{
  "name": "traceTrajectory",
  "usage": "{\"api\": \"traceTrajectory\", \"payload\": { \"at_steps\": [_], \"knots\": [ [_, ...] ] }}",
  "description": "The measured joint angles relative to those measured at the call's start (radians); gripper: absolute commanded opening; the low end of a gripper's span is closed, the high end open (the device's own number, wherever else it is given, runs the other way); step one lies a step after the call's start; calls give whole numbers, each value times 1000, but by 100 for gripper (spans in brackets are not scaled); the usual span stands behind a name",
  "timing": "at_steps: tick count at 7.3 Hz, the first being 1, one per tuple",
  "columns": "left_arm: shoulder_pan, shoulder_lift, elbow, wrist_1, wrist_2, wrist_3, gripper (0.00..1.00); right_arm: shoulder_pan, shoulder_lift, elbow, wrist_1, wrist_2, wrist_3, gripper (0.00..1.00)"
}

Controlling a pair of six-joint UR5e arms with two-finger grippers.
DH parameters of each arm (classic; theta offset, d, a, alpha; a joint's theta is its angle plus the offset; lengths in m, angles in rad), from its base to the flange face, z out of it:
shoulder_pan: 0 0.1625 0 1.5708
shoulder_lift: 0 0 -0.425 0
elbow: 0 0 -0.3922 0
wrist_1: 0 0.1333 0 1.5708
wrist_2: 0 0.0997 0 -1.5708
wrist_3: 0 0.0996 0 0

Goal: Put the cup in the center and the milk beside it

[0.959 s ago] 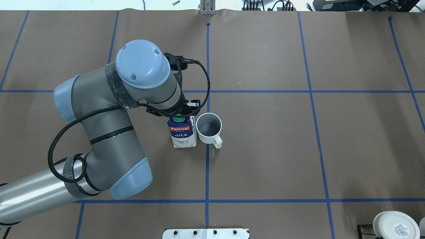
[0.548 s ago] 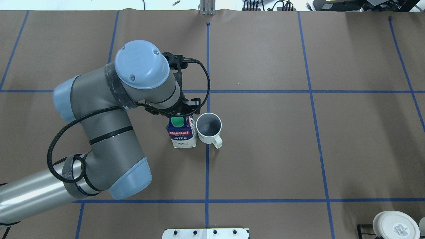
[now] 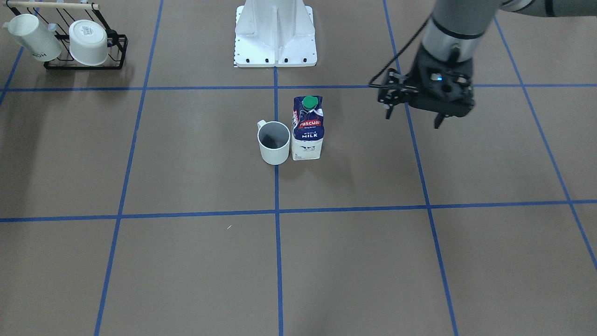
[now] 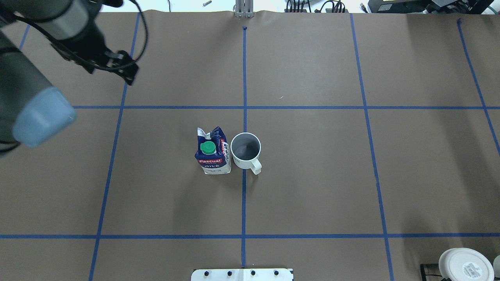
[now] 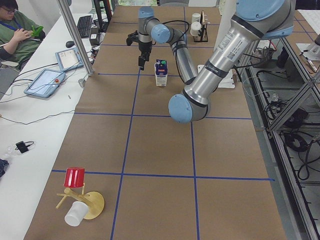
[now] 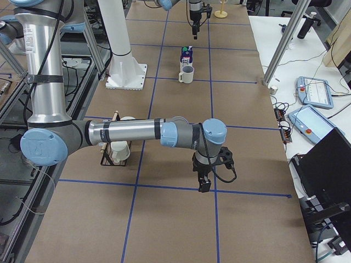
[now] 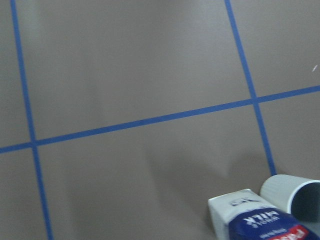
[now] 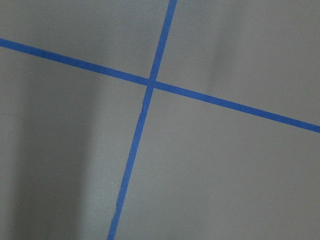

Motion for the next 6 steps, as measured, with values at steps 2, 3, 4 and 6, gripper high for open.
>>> {"api": "traceTrajectory", "payload": {
  "at_steps": [2, 3, 4, 6],
  "knots": [
    [-215, 174, 45, 7, -63, 345, 99, 1, -5, -5, 0, 0, 0, 100],
    [-285, 242, 82, 4, -77, 413, 99, 1, -9, -6, 2, 0, 0, 100],
    [-348, 305, 120, -11, -83, 478, 99, 1, -12, -6, 4, 0, 0, 100],
    [-464, 472, 167, -129, -91, 627, 99, 2, -21, -6, 6, 0, -1, 100]
  ]
}}
